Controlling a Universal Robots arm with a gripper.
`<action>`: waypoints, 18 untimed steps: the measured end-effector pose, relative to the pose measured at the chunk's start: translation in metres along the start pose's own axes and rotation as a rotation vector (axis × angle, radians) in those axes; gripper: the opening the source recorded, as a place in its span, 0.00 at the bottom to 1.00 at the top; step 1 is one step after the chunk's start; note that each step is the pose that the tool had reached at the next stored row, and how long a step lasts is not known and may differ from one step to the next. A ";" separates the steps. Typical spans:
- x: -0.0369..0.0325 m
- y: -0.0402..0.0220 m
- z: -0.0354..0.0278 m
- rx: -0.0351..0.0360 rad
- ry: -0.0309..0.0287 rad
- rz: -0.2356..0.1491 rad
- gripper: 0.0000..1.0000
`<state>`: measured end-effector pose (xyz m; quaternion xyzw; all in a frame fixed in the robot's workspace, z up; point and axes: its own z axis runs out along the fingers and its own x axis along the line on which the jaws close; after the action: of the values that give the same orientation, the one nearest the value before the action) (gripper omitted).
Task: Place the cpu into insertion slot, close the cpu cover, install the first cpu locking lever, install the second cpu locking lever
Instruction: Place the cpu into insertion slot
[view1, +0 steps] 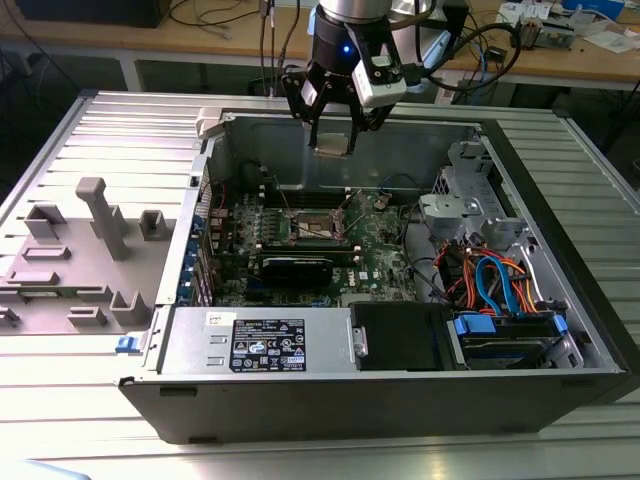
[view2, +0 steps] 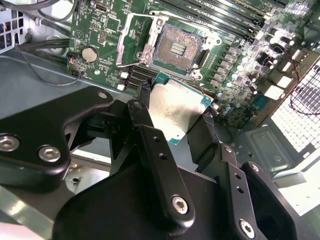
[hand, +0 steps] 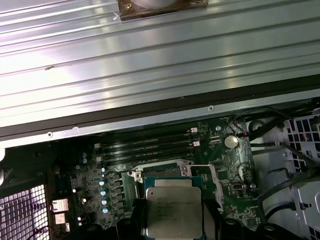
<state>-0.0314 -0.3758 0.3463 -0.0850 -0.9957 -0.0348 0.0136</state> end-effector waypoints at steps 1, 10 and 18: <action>0.0000 0.0000 0.0002 -0.0002 -0.0002 0.003 0.54; 0.0000 0.0000 0.0010 -0.0005 -0.0007 0.008 0.54; -0.0001 -0.0002 0.0039 -0.0040 -0.0077 0.113 0.54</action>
<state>-0.0314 -0.3757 0.3423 -0.1415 -0.9892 -0.0356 0.0115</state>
